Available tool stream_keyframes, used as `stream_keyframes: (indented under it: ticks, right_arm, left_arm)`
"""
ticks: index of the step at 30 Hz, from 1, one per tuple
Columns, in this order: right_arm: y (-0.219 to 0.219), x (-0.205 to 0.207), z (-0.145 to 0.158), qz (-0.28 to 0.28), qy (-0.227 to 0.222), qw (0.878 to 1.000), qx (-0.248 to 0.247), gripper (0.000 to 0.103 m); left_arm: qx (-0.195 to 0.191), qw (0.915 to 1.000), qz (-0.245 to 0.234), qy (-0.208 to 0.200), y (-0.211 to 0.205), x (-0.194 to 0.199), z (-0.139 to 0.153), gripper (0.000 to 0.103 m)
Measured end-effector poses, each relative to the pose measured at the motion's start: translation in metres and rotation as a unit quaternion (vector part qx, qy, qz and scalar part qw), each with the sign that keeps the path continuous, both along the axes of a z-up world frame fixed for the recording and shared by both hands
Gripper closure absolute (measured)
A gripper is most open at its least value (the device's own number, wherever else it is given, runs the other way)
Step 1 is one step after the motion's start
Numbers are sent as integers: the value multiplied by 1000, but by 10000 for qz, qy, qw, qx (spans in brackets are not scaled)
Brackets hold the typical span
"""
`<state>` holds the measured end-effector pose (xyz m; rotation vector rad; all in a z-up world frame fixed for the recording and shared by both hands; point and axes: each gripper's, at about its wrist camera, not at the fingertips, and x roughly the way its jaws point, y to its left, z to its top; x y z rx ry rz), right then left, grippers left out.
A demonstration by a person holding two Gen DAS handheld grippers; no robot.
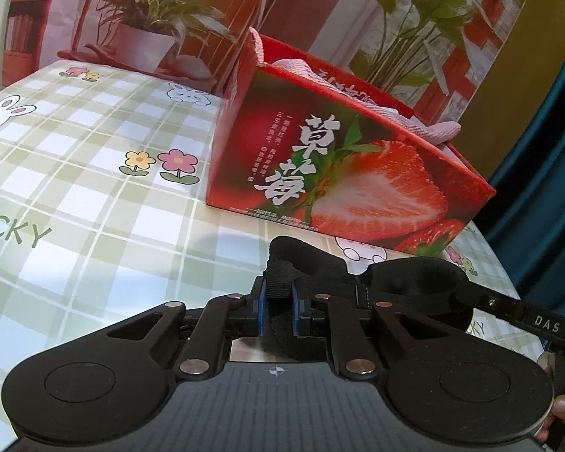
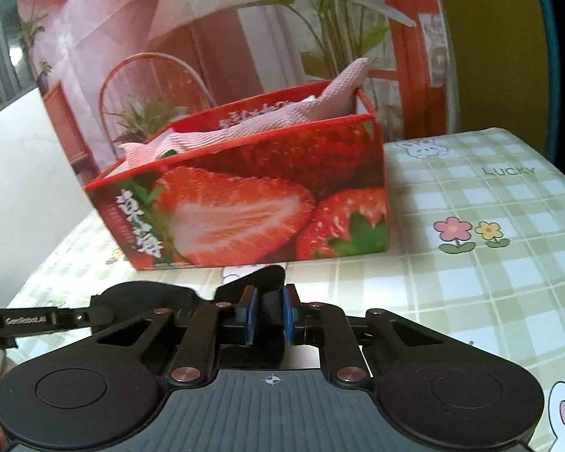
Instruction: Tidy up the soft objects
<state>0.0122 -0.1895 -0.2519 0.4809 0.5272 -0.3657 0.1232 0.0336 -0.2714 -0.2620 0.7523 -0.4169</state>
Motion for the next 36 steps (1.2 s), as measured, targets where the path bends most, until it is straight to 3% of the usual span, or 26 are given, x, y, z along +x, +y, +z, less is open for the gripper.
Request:
stream_keyframes:
  ticks: [15,20,27,30,32,36]
  right_arm:
    - [17,-3,-6,213,74,9997,-38,87]
    - [17,-2,-7,243,36,9997,-25,74]
    - [17,-2,-8,277,32,9996,-58,72]
    - [19,-1,-10,291,96,9993,-190,79]
    - [21,0,-12,285,187,9988,-347,91]
    - [19,-2,-10,269,160,9987,-396,95]
  left_arm:
    - [61,9997,-239,-29,-6,-8,1,89]
    - [58,9997,-219,10,-6,-7,-1,89]
    - [61,9997,-223,7,-6,-7,-2,89]
    - [65,9997,-227,5,-5,-7,-2,89]
    - [58,9997,-232,-5,-5,-7,-2,89]
    - [17,9997,-236,-58,-6,-7,-2,91]
